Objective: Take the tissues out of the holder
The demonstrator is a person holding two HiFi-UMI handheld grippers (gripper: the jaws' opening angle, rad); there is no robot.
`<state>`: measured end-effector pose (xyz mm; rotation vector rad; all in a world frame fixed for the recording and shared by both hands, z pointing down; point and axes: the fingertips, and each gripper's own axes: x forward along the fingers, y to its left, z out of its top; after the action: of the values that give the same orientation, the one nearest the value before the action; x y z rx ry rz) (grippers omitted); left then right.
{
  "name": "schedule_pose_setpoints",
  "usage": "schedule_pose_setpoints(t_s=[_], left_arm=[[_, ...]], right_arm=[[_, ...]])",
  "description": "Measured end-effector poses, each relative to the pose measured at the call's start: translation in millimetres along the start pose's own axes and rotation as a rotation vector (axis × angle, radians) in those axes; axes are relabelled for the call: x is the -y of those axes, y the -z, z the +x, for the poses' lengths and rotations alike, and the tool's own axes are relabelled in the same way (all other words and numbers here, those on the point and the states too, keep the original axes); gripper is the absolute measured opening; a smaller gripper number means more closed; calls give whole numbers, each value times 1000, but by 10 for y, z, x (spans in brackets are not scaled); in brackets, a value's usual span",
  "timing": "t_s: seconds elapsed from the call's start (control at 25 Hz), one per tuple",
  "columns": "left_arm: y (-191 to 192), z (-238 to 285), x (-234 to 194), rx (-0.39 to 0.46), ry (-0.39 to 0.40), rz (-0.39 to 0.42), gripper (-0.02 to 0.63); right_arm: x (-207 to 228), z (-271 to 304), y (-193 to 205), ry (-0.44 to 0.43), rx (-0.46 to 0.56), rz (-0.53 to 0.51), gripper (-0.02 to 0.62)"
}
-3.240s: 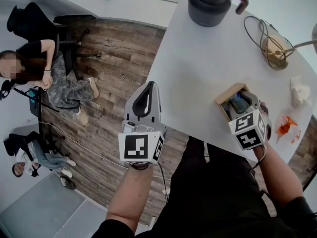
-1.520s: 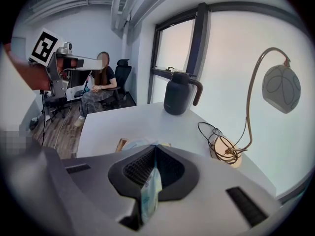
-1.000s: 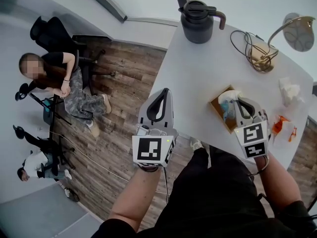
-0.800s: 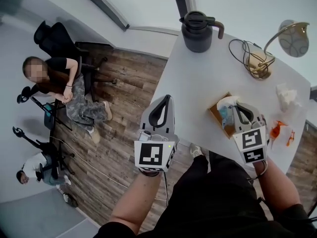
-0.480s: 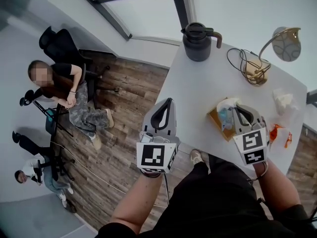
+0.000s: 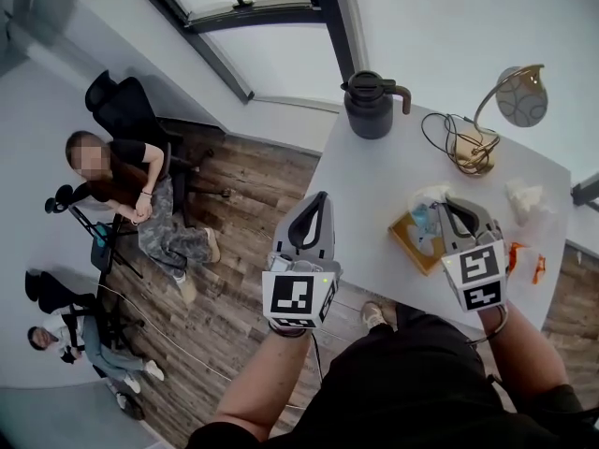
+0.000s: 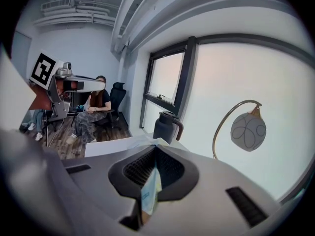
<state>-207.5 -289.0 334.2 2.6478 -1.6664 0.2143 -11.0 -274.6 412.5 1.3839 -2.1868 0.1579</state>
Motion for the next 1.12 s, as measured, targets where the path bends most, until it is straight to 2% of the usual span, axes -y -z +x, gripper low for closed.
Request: schedule_pose_setpoints(t_s=[0.4, 0.72, 1.12], left_arm=[[-305, 21, -110, 26, -19, 3, 3], [-613, 131, -100, 80, -11, 22, 3], [-689, 204, -104, 87, -16, 27, 3]], right_arm=[[256, -193, -419, 49, 88, 14, 9], [528, -342, -701, 103, 152, 31, 9], [667, -412, -960, 112, 209, 55, 8]])
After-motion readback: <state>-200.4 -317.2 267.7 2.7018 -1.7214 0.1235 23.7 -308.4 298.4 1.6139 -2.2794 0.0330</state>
